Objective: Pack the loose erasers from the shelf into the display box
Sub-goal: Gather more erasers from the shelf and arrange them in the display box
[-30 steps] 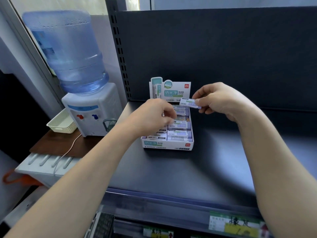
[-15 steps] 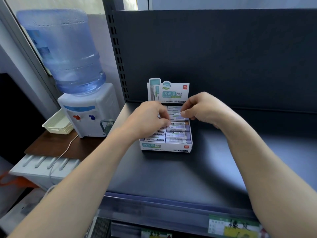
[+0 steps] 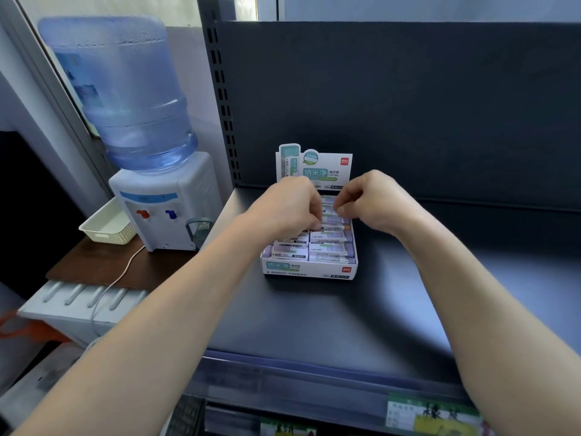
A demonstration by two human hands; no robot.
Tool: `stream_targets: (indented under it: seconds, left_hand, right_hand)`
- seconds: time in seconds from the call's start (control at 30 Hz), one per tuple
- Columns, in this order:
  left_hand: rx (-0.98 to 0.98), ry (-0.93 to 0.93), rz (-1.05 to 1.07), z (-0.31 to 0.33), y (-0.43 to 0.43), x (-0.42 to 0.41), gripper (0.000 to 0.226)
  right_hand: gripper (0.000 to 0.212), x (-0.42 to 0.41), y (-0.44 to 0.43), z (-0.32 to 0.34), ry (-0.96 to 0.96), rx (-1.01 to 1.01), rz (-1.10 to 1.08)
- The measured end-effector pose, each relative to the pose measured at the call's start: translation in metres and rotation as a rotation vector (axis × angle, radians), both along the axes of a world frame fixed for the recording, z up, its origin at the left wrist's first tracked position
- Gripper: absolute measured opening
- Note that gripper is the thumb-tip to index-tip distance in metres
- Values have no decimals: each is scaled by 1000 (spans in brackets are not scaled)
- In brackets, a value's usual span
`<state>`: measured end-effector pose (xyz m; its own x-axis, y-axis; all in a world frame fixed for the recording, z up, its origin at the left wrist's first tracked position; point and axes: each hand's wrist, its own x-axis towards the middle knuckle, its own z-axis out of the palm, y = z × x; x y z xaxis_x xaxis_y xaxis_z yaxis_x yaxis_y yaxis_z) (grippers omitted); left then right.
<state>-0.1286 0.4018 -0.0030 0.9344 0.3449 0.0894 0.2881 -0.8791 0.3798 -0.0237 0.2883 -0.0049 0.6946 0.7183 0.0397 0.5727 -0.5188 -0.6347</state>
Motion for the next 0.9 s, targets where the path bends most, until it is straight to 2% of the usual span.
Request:
stream_targets:
  seconds: [0.23, 0.53, 0.7, 0.9]
  left_hand:
    - [53, 19, -35, 1, 1, 4, 1]
    - [41, 44, -61, -1, 3, 5, 5]
    - [71, 70, -79, 0, 2, 7, 7]
    - [8, 95, -91, 5, 6, 6, 7]
  right_hand:
    - [13, -3, 1, 0, -93, 18, 10]
    - [18, 1, -2, 4, -113, -146, 82]
    - [7, 3, -2, 2, -61, -98, 46]
    - [11, 8, -1, 3, 43, 32, -29]
